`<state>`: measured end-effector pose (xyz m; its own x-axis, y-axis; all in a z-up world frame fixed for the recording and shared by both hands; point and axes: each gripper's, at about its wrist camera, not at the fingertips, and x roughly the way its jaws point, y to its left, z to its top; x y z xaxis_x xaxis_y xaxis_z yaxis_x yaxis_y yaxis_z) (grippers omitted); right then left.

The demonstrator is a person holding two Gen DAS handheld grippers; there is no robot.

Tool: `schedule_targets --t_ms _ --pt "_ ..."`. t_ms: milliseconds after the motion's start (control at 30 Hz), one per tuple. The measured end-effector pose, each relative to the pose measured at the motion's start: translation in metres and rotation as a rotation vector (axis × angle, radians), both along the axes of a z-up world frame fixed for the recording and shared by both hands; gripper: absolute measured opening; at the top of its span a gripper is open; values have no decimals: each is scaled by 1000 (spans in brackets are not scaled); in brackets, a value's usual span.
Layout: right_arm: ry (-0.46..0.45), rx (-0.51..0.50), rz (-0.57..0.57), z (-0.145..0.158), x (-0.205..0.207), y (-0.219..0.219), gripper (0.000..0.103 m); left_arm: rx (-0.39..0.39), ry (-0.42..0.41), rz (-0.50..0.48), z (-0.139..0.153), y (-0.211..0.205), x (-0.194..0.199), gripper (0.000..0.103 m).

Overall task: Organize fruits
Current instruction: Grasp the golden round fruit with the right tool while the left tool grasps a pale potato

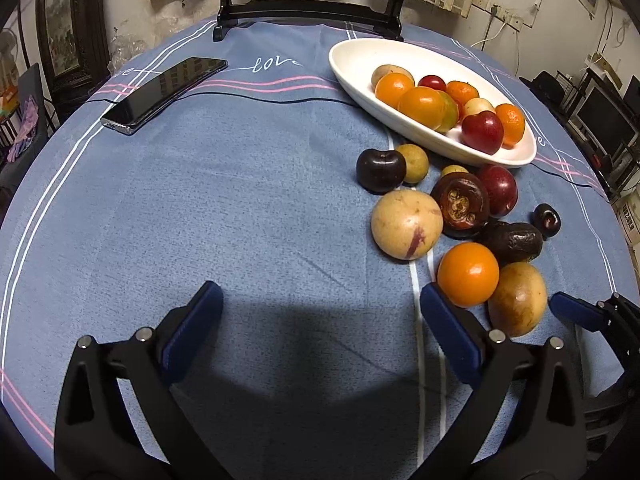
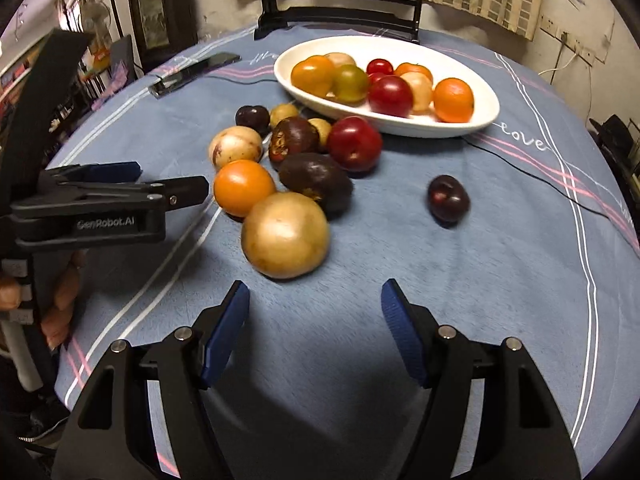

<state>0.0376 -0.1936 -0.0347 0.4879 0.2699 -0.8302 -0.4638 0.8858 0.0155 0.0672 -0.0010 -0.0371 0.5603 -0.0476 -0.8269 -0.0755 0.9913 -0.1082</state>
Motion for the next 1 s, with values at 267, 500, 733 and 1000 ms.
schedule_targets --t_ms 267,500,733,1000 --pt "-30 -31 -32 -2 17 19 69 -17 -6 1 0 2 -1 101" --pt "-38 -2 8 1 11 22 45 -18 -7 1 0 3 -1 101" --pt "-20 53 -69 3 6 -23 45 -19 -7 2 1 3 -1 101" --pt "-11 120 -131 1 5 -61 45 30 11 -15 1 -5 4 101"
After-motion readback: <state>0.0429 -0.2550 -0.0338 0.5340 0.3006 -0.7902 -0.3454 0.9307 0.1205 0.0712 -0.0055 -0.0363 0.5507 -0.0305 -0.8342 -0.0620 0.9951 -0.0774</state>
